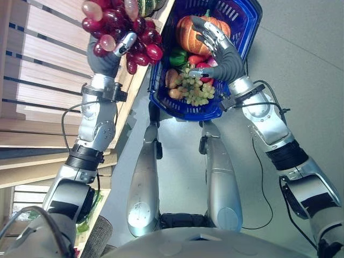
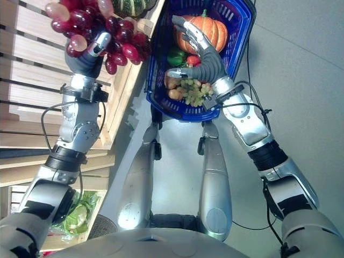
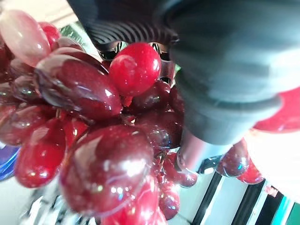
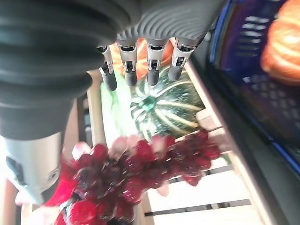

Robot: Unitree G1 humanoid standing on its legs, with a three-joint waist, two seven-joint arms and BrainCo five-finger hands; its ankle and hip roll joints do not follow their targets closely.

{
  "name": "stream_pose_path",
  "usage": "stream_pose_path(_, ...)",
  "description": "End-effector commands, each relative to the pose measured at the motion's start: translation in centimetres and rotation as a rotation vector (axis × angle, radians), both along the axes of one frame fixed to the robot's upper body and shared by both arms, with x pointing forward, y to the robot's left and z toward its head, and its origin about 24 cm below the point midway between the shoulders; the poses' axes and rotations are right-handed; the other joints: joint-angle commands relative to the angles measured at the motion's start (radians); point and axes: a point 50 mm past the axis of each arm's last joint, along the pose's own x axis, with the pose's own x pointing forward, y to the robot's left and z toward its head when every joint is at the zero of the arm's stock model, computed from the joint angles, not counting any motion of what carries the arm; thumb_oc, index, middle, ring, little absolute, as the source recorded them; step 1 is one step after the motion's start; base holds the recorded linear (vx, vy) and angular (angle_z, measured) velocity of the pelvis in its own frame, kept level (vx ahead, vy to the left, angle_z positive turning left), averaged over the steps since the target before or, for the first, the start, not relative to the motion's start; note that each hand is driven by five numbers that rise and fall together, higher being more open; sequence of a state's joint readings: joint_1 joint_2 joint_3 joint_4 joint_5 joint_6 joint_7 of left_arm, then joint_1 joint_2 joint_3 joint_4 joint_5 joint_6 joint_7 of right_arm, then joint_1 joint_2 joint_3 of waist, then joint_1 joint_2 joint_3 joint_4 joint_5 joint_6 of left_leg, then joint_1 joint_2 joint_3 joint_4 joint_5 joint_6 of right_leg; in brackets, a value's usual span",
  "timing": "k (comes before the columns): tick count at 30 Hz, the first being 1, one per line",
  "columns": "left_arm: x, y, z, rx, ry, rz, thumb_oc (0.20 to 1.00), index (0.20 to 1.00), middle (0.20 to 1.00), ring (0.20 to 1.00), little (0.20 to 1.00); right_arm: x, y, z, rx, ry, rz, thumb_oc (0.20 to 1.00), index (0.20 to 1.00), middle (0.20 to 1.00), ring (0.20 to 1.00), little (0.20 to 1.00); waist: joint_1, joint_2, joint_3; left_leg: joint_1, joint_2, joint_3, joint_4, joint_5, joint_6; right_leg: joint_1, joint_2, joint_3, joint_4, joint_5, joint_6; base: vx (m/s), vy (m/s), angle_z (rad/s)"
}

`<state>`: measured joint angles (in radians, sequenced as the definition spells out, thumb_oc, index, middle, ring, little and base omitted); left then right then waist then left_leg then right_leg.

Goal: Pick up fruits and vegetables into the basket

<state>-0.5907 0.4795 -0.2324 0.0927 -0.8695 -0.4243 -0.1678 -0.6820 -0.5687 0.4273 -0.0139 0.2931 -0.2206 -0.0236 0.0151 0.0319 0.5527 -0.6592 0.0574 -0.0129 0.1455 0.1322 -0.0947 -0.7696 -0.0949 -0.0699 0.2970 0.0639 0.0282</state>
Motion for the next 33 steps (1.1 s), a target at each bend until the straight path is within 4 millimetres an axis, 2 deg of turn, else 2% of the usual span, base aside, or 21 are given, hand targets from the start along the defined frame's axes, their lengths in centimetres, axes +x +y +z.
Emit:
stream_pose_path(1, -2.0, -1.4, 3.4, 0.010, -0.189, -0.132, 0.200, 0.200, 0.200, 0.200, 0.200, -2.5, 2.3, 2.3, 0.018, -0.136, 0.153, 1.000, 1.000, 1.000, 1.000, 1.000, -0.009, 0.010, -0.033, -0.005, -0.120, 0.014, 0.020, -0.064, 0.070, 0.097, 0.050, -0.073, -0.021, -0.088, 0.022, 0.00, 0.000, 0.00)
stream_pose_path(8, -2.6, -2.9, 3.8, 0.056, -0.208, -0.230, 0.200, 0.200, 0.200, 0.200, 0.200, -3.1, 3.6, 3.2, 0.046, -0.142, 0.224, 1.000, 1.000, 1.000, 1.000, 1.000, -0.002, 0.009, -0.033, -0.007, -0.120, 0.012, 0.023, -0.065, 0.073, 0.095, 0.050, -0.078, -0.020, -0.085, 0.021, 0.00, -0.011, 0.02)
stream_pose_path(14, -3.4, -4.1, 4.1, 0.077, -0.238, -0.304, 0.200, 0.200, 0.200, 0.200, 0.200, -3.0, 4.6, 2.5, 0.076, -0.042, 0.267, 1.000, 1.000, 1.000, 1.000, 1.000, 0.001, 0.007, -0.033, 0.008, -0.123, 0.010, 0.017, -0.069, 0.075, 0.107, 0.049, -0.077, -0.023, -0.088, 0.018, 0.01, -0.006, 0.02)
stream_pose_path(24, -4.4, -4.7, 4.8, 0.104, -0.299, -0.364, 0.200, 0.200, 0.200, 0.200, 0.200, -2.8, 5.4, 1.3, 0.058, 0.102, 0.325, 1.000, 1.000, 1.000, 1.000, 1.000, 0.004, 0.003, -0.033, 0.007, -0.124, 0.009, 0.016, -0.067, 0.076, 0.109, 0.047, -0.080, -0.031, -0.082, 0.016, 0.00, 0.000, 0.00)
stream_pose_path(25, -4.6, -4.8, 4.8, 0.107, -0.302, -0.374, 0.200, 0.200, 0.200, 0.200, 0.200, -2.8, 5.5, 1.2, 0.052, 0.114, 0.335, 0.674, 0.674, 0.674, 0.674, 0.674, 0.005, 0.002, -0.033, 0.007, -0.123, 0.009, 0.014, -0.066, 0.077, 0.109, 0.047, -0.081, -0.031, -0.082, 0.016, 0.00, 0.000, 0.00)
stream_pose_path(26, -4.6, -4.8, 4.8, 0.110, -0.303, -0.379, 0.200, 0.200, 0.200, 0.200, 0.200, -2.8, 5.6, 1.1, 0.049, 0.121, 0.334, 0.238, 0.238, 0.238, 0.238, 0.238, 0.006, 0.002, -0.033, 0.007, -0.124, 0.009, 0.014, -0.066, 0.077, 0.109, 0.048, -0.081, -0.030, -0.082, 0.015, 0.00, 0.000, 0.00)
stream_pose_path(27, -4.7, -4.9, 4.8, 0.117, -0.303, -0.383, 0.200, 0.200, 0.200, 0.200, 0.200, -2.8, 5.6, 1.0, 0.042, 0.128, 0.342, 0.200, 0.200, 0.200, 0.200, 0.200, 0.006, 0.001, -0.033, 0.008, -0.123, 0.009, 0.013, -0.066, 0.078, 0.109, 0.048, -0.082, -0.031, -0.081, 0.015, 0.00, 0.000, 0.00)
stream_pose_path(33, -4.9, -5.0, 4.9, 0.124, -0.310, -0.394, 0.200, 0.200, 0.200, 0.200, 0.200, -2.8, 5.8, 0.9, 0.025, 0.138, 0.349, 0.200, 0.200, 0.200, 0.200, 0.200, 0.008, -0.001, -0.033, 0.008, -0.123, 0.010, 0.011, -0.063, 0.079, 0.113, 0.048, -0.084, -0.037, -0.077, 0.015, 0.00, 0.000, 0.00)
